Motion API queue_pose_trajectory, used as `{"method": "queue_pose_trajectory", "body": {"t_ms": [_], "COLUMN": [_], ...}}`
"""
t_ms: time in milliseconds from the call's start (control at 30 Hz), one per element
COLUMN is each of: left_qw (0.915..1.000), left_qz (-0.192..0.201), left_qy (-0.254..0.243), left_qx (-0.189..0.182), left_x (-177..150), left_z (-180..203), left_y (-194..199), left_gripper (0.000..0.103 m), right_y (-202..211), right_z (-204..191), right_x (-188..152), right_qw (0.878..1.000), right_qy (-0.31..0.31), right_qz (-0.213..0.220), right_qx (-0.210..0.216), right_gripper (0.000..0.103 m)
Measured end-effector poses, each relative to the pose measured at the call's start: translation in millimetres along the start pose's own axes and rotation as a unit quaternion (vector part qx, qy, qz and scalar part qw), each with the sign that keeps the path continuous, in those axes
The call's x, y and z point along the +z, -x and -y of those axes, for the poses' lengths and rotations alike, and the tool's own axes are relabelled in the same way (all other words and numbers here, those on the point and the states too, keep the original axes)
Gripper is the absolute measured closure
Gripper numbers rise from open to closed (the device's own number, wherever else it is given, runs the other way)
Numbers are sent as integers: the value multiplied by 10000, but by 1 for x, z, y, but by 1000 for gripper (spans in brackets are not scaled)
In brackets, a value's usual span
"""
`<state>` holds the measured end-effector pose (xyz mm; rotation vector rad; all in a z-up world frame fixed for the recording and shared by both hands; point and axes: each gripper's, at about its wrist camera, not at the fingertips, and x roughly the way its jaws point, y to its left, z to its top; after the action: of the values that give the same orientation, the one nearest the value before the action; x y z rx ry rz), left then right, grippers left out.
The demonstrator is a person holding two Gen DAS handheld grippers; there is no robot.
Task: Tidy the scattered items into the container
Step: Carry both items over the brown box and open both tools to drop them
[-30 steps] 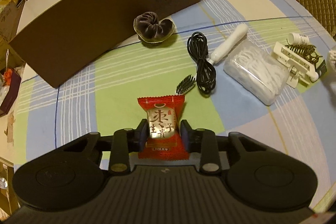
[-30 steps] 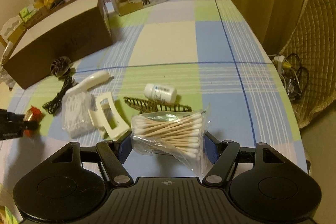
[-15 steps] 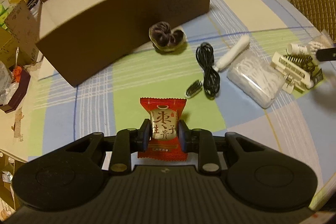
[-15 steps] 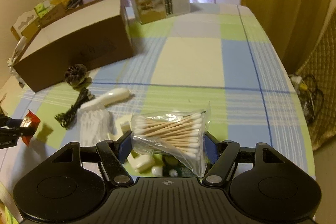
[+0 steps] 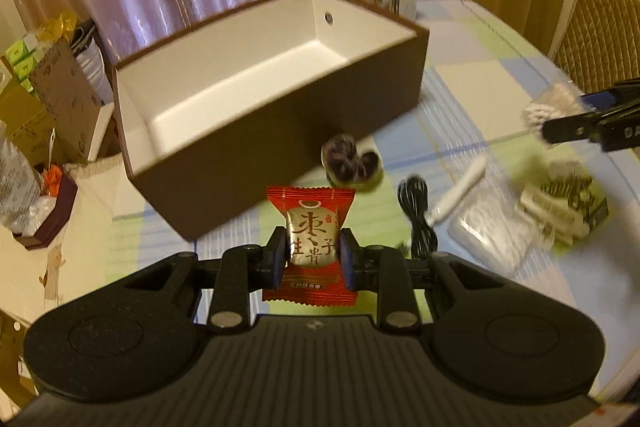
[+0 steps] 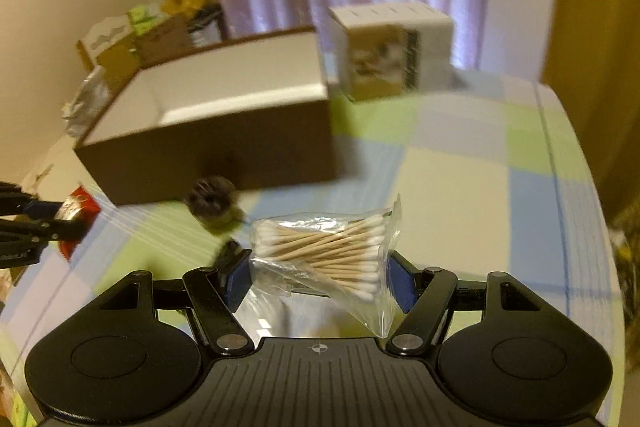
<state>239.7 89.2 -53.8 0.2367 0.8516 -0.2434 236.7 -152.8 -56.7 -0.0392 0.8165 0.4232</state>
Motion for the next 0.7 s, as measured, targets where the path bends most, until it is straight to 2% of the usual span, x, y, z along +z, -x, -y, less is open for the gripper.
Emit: {"method": "queue_pose_trajectory", "body": {"t_ms": [300,700], "left_qw": [9995,9982], "left_qz": [314,593], "left_qy": [63,32], "left_qx": [74,90], "left_x": [36,84], "left_z": [-29,-67], "left_y": [-3,-26], "left_gripper": [80,80], "right_y": [-30,-75], "right_z": [-35,-59], "right_x": [57,123], "right_qw": [9975,9917], "right_qy": [506,899], "right_qz": [326,631], "right_qx": [359,670], "right_gripper": [36,36]}}
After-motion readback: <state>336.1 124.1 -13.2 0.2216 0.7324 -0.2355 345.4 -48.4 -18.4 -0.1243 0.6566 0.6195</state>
